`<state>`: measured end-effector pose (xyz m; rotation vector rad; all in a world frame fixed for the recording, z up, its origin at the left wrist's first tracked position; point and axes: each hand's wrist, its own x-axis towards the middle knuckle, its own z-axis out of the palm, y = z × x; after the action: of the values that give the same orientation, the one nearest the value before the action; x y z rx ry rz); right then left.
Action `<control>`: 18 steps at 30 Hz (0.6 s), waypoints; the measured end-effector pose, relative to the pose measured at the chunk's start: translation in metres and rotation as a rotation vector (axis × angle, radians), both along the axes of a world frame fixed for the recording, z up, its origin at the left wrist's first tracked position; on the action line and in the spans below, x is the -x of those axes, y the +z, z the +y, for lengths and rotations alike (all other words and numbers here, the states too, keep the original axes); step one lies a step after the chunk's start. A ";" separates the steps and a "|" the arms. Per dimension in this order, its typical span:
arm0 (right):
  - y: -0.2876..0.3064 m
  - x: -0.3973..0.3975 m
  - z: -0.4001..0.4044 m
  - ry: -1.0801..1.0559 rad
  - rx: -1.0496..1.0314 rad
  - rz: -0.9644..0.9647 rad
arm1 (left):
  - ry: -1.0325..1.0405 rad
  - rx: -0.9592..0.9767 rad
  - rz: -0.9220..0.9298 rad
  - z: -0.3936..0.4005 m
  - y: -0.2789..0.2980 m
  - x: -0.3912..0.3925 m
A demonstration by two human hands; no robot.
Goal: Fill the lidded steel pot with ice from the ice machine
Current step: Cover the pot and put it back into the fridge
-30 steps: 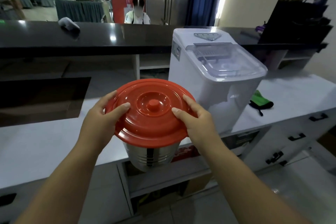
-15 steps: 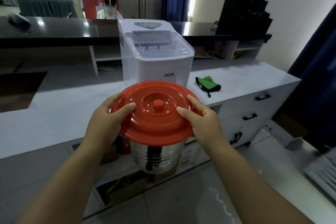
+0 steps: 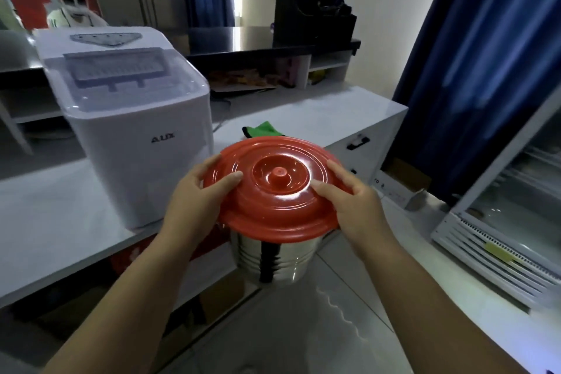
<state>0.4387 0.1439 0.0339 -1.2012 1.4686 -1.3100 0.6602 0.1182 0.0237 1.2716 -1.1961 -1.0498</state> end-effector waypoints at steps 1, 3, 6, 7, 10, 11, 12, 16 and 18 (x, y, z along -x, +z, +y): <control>0.001 0.006 -0.004 -0.021 -0.001 0.001 | -0.019 0.000 0.006 -0.006 0.001 0.008; 0.001 0.024 -0.017 -0.068 -0.012 0.005 | -0.075 0.002 0.015 -0.028 0.001 0.028; 0.000 0.049 -0.040 -0.132 -0.024 -0.006 | -0.123 0.013 0.015 -0.064 0.001 0.059; -0.001 0.057 -0.049 -0.152 -0.019 -0.008 | -0.135 0.020 0.013 -0.077 0.001 0.069; -0.002 0.081 -0.078 -0.209 0.001 -0.012 | -0.181 0.023 -0.008 -0.116 0.001 0.096; -0.002 0.089 -0.088 -0.229 0.008 -0.015 | -0.211 0.018 -0.013 -0.131 0.002 0.104; -0.002 0.098 -0.101 -0.251 0.013 -0.018 | -0.239 0.013 -0.014 -0.148 0.002 0.112; -0.001 0.126 -0.143 -0.325 0.019 -0.038 | -0.310 0.006 -0.021 -0.202 0.007 0.143; 0.000 0.140 -0.161 -0.354 0.025 -0.044 | -0.336 0.011 0.002 -0.228 0.009 0.160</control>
<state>0.2990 -0.0174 0.0339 -0.9485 1.6899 -1.5808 0.5003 -0.1095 0.0328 1.0815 -1.4448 -1.2830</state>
